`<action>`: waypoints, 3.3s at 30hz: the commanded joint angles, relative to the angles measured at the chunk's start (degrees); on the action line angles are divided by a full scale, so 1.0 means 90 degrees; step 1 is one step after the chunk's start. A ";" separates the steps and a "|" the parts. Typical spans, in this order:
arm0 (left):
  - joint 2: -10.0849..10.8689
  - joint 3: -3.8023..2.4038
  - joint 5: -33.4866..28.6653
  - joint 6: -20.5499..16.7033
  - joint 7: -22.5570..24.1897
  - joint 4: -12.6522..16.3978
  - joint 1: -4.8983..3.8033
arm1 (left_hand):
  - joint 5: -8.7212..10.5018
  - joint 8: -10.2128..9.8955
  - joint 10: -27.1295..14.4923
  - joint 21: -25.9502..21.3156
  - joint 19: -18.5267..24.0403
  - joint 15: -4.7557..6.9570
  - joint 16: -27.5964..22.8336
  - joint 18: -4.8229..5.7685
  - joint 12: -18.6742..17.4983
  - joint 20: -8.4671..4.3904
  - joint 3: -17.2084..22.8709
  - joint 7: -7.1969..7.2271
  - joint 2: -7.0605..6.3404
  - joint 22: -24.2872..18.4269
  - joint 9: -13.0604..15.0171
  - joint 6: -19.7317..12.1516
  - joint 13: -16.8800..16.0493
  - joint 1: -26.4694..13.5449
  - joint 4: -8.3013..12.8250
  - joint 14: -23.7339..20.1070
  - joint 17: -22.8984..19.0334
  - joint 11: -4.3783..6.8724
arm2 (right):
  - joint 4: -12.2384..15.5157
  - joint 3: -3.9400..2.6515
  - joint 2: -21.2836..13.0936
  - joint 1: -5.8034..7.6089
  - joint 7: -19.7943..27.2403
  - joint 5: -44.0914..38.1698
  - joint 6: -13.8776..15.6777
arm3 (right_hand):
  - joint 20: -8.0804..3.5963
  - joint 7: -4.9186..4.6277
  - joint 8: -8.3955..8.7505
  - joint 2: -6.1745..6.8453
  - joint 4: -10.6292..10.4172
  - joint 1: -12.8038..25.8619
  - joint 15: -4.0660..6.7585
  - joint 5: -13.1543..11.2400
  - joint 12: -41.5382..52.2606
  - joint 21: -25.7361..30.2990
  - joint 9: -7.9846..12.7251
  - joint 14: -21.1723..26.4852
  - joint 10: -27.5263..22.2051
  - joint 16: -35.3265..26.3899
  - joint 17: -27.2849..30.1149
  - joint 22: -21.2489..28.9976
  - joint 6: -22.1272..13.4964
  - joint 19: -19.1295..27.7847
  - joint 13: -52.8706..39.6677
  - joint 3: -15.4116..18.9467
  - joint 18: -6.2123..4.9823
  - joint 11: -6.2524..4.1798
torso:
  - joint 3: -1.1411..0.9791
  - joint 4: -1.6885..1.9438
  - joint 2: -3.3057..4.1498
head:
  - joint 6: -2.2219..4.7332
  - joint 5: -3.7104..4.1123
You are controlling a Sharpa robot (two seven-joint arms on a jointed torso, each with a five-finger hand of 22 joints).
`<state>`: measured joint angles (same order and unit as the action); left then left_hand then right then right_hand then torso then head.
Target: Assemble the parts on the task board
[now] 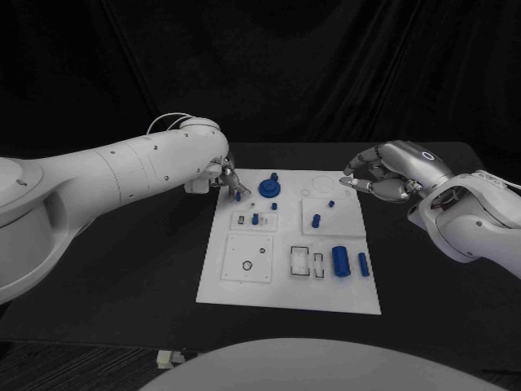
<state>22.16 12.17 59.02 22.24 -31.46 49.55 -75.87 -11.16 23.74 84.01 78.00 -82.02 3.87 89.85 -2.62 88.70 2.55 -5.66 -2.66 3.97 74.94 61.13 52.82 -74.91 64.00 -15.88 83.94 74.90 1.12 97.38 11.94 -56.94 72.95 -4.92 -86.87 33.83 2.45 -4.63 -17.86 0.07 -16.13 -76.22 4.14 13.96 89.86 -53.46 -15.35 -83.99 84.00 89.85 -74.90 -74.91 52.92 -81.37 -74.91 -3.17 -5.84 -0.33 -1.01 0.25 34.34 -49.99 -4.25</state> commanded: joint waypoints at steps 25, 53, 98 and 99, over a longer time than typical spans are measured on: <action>-0.0063 -0.0006 -0.0001 0.0110 0.0284 -0.0056 0.0035 | -0.1323 -0.0258 0.0500 -0.0091 0.0041 -0.0004 0.0016 -0.0078 -0.0049 0.0017 0.0421 0.0025 -0.0005 0.1029 -0.0011 0.0065 -0.1531 0.0339 0.0071 0.0673 0.1677 0.0016 | -0.0013 -0.0005 -0.0008 -0.0013 -0.0075 -0.0015 -0.0048 | 0.0019 -0.0035 0.0013 -0.0077 -0.0030 0.0046 -0.0061 0.0011 0.0016 0.0043 0.0007 -0.0654 0.0666 -0.0021 -0.1621 -0.0728 0.0001 0.0024 -0.1677 0.0038 -0.0046 0.0049 | 0.0000 0.0001 -0.0003 | -0.0001 0.0014; -0.0073 -0.0006 -0.0001 0.0229 0.0212 -0.0083 0.0069 | -0.1831 -0.0349 0.0481 -0.0147 0.0047 0.0037 0.0016 -0.0083 -0.0068 -0.0025 0.1163 0.0075 -0.0089 0.1064 0.0026 0.0153 -0.1518 0.0503 0.0092 0.0673 0.1677 0.0064 | -0.0034 -0.0005 0.0008 -0.0014 -0.0082 -0.0015 -0.0066 | 0.0020 -0.0035 0.0014 -0.0086 -0.0033 0.0060 -0.0062 0.0011 0.0016 0.0062 0.0008 -0.0650 0.0666 -0.0031 -0.1605 -0.0724 0.0000 0.0027 -0.1677 0.0042 -0.0049 0.0050 | 0.0003 -0.0001 -0.0002 | -0.0001 0.0002; 0.0766 -0.0007 -0.0002 -0.0249 0.0066 0.1286 -0.0162 | -0.2732 -0.0263 0.0475 -0.0188 0.0010 0.0061 0.0016 -0.0079 -0.0077 -0.0047 0.2569 0.0099 -0.0411 0.1145 0.0297 0.0307 -0.1511 0.0152 0.0116 0.0673 0.1677 0.0090 | -0.0090 -0.0005 0.0006 -0.0037 -0.0146 0.0028 -0.0170 | 0.0023 -0.0030 0.0017 -0.0105 -0.0020 0.0053 -0.0065 0.0020 0.0016 0.0150 0.0010 -0.0639 0.0666 -0.0060 -0.1561 -0.0704 -0.0002 0.0049 -0.1677 0.0037 -0.0062 0.0052 | 0.0002 0.0006 -0.0006 | -0.0001 -0.0046; 0.0801 -0.0007 -0.0002 -0.0262 0.0048 0.1351 -0.0181 | -0.2722 -0.0262 0.0475 -0.0191 0.0011 0.0062 0.0016 -0.0080 -0.0078 -0.0047 0.2574 0.0099 -0.0415 0.1144 0.0299 0.0307 -0.1511 0.0148 0.0117 0.0673 0.1677 0.0091 | -0.0091 -0.0005 0.0006 -0.0038 -0.0147 0.0031 -0.0172 | 0.0023 -0.0030 0.0017 -0.0105 -0.0020 0.0053 -0.0065 0.0020 0.0016 0.0150 0.0010 -0.0639 0.0666 -0.0060 -0.1561 -0.0704 -0.0002 0.0049 -0.1677 0.0037 -0.0062 0.0052 | 0.0002 0.0007 -0.0006 | -0.0001 -0.0044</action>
<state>29.25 12.18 59.09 21.31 -29.91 60.91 -77.21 -35.93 21.08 84.03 76.51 -81.70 4.00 89.85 -2.61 88.25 2.47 17.28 -1.95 0.51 74.91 63.74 55.18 -74.91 65.47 -14.79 84.07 74.92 1.52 96.58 11.93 -56.82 72.75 -5.20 -86.76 32.75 2.66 -4.63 -17.86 -0.30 -16.36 -75.86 4.14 13.94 89.86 -52.26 -15.35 -83.99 84.00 89.63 -74.90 -74.90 52.92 -81.16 -74.93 -2.94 -5.83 -0.33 -0.99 0.29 34.32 -49.99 -4.67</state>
